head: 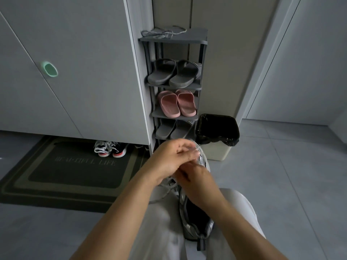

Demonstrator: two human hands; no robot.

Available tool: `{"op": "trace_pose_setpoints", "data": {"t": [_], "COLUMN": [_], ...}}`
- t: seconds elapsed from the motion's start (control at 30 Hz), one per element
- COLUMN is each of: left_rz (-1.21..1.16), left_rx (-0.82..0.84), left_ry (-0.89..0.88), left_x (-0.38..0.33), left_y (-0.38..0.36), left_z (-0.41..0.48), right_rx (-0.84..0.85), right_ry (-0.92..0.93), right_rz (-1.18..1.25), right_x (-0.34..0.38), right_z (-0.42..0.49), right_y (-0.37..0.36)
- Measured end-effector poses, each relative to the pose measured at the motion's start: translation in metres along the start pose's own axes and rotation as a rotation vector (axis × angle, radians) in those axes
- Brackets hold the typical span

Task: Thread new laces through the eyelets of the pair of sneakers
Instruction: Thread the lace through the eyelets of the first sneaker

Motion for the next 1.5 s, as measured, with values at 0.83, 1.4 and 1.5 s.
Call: {"op": "trace_pose_setpoints", "data": {"t": [0.83,1.4,1.5], "left_rz": [-0.047,0.689,0.722], "left_rx": [-0.140,-0.344,-0.378], "left_ry": [0.075,-0.454,-0.448], "left_x": [0.030,0.037,0.034], "left_y": [0.002,-0.047,-0.043], "left_z": [-0.009,-0.042,-0.043], "right_rx": [-0.087,-0.056,-0.045], "right_ry": [-0.267,-0.937,-0.963], "right_rz": [-0.211,0.797,0.848], "right_x": [-0.055,-0.092,-0.093], "right_z": [-0.037,-0.055,-0.056], "right_y": [0.034,0.034,0.032]}}
Point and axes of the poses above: each hand's wrist, its own z-axis towards the middle knuckle, its own y-axis out of the back of the hand, x = y × z, the point moved 7 cm from there along z, towards the middle knuckle, and after that the axes turned 13 degrees about -x, right-handed, at the moved point
